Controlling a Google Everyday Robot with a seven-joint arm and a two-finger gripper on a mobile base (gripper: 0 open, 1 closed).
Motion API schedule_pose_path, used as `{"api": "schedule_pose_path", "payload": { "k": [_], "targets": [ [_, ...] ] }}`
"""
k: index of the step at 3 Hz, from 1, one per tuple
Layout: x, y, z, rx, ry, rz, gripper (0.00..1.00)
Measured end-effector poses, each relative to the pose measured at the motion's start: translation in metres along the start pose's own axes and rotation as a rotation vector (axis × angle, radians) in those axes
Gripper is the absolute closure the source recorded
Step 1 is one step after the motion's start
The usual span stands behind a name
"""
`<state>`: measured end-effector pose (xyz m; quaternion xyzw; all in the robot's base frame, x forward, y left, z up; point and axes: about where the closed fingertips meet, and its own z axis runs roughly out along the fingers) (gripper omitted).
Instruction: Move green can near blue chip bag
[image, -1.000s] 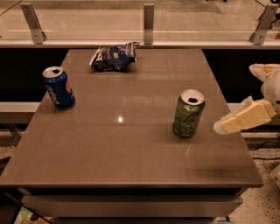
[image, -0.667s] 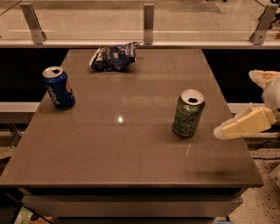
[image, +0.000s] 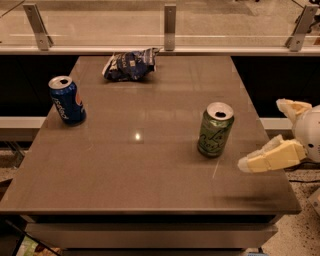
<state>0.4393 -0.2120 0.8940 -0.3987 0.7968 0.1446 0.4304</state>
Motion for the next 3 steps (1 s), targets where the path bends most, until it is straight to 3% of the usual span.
{"api": "schedule_pose_path", "payload": {
  "k": [3],
  "targets": [
    [-0.006, -0.001, 0.041, -0.061, -0.185, 0.017, 0.0]
  ]
}}
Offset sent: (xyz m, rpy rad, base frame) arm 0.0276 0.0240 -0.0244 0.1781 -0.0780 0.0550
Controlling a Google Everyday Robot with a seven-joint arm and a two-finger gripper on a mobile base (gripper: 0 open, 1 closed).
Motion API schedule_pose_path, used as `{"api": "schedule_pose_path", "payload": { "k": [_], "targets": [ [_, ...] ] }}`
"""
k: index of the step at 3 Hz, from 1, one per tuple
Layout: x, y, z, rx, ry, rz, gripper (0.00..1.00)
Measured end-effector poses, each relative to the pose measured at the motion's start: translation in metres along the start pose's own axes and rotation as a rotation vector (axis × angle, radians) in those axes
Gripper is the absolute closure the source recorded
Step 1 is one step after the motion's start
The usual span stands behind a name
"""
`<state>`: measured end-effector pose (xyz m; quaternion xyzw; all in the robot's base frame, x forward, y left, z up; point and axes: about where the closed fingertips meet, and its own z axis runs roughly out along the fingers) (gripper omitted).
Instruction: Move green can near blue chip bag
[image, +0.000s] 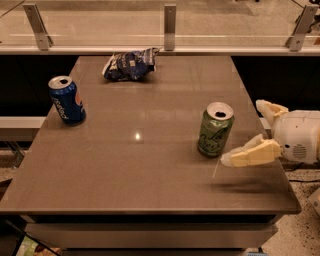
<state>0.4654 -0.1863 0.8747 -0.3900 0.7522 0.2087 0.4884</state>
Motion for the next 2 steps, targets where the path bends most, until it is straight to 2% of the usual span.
{"api": "schedule_pose_path", "payload": {
  "k": [2],
  "targets": [
    [-0.008, -0.001, 0.025, -0.059, -0.094, 0.003, 0.0]
  ]
}}
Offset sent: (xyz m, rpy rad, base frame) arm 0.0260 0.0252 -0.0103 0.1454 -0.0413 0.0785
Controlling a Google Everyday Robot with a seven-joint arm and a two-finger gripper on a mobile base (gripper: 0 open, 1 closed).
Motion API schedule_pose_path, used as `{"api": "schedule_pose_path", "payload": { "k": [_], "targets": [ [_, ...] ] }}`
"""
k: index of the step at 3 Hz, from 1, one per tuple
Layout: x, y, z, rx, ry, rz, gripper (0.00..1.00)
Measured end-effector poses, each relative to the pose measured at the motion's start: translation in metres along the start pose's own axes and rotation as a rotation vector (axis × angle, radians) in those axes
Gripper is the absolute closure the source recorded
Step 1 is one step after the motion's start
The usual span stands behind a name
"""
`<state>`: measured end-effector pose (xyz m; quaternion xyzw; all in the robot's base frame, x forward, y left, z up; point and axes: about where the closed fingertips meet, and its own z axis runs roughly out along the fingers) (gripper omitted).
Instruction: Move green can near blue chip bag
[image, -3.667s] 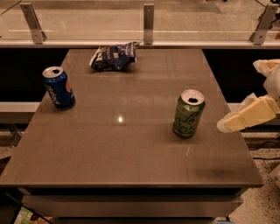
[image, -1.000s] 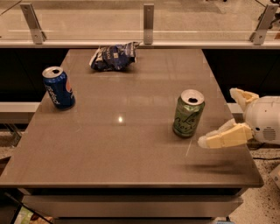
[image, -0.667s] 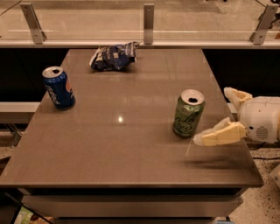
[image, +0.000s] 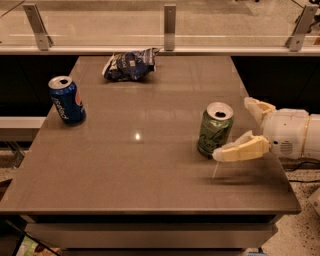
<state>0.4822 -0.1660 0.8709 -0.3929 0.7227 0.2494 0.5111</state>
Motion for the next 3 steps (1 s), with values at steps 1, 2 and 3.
{"api": "schedule_pose_path", "payload": {
  "k": [1, 2, 3],
  "targets": [
    [0.0, 0.0, 0.008, -0.022, -0.03, 0.006, 0.0],
    [0.001, 0.003, 0.015, -0.043, -0.046, 0.01, 0.0],
    [0.001, 0.009, 0.021, -0.07, -0.062, 0.0, 0.17]
  ]
}}
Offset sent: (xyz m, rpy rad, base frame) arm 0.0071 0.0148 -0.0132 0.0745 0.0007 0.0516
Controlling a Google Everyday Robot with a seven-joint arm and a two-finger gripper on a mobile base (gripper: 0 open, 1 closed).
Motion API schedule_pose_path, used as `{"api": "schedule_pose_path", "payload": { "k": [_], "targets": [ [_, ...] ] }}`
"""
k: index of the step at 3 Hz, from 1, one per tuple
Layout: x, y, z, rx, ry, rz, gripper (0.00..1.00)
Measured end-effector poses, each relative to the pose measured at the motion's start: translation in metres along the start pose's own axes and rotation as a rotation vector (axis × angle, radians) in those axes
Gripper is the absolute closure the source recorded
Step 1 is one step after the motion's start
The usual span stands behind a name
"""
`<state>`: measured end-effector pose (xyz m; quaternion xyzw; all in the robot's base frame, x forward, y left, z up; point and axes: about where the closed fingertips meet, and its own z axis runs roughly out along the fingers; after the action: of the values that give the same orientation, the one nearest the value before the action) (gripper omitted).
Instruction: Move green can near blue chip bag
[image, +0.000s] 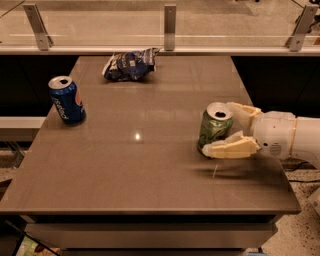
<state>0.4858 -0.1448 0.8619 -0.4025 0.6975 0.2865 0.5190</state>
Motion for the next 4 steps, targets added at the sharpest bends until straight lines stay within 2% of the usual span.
{"api": "schedule_pose_path", "payload": {
  "k": [1, 3, 4],
  "targets": [
    [-0.0021, 0.0089, 0.0072, -0.033, -0.007, -0.021, 0.41],
    [-0.0048, 0.0112, 0.0101, -0.039, -0.007, -0.026, 0.87],
    [-0.0061, 0.0124, 0.0116, -0.042, -0.007, -0.028, 1.0]
  ]
}}
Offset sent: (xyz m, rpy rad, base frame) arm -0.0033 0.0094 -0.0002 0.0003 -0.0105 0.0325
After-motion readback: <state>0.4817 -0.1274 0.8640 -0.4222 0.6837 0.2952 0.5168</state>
